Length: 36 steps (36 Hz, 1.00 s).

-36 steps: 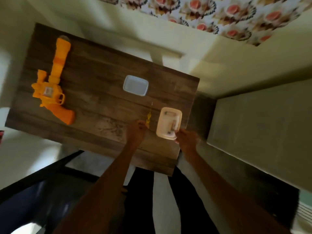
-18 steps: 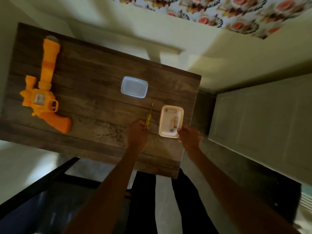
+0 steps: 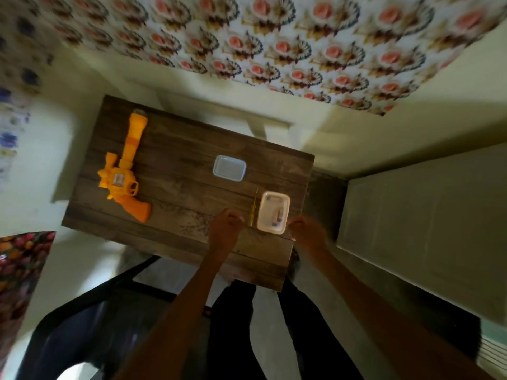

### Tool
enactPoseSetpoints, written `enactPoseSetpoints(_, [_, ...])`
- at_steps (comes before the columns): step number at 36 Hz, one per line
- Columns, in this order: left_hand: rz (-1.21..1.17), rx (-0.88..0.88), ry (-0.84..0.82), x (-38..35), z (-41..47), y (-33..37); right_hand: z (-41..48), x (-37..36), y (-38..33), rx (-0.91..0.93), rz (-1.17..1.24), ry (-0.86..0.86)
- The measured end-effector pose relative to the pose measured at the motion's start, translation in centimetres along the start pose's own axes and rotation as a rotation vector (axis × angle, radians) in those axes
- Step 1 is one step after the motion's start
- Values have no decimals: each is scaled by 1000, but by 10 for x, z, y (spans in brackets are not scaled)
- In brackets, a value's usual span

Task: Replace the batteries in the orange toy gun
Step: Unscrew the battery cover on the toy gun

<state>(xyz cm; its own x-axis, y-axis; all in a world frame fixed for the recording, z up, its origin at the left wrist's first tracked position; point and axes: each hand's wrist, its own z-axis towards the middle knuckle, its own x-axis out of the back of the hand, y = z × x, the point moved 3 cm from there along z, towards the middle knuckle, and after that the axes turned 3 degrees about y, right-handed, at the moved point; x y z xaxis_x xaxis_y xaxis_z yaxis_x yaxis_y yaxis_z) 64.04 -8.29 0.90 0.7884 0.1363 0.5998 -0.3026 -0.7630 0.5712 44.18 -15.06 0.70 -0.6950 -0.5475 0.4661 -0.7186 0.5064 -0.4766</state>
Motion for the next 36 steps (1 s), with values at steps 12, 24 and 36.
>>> enactPoseSetpoints(12, [-43, 27, 15, 72, -59, 36, -71, 16, -48, -28, 163, -63])
enactPoseSetpoints(24, [-303, -150, -173, 175, -15, 35, -130, -39, -164, 80, 449, 137])
enactPoseSetpoints(36, [-236, -356, -373, 272, 45, 28, -176, -112, -249, 138, 530, 387])
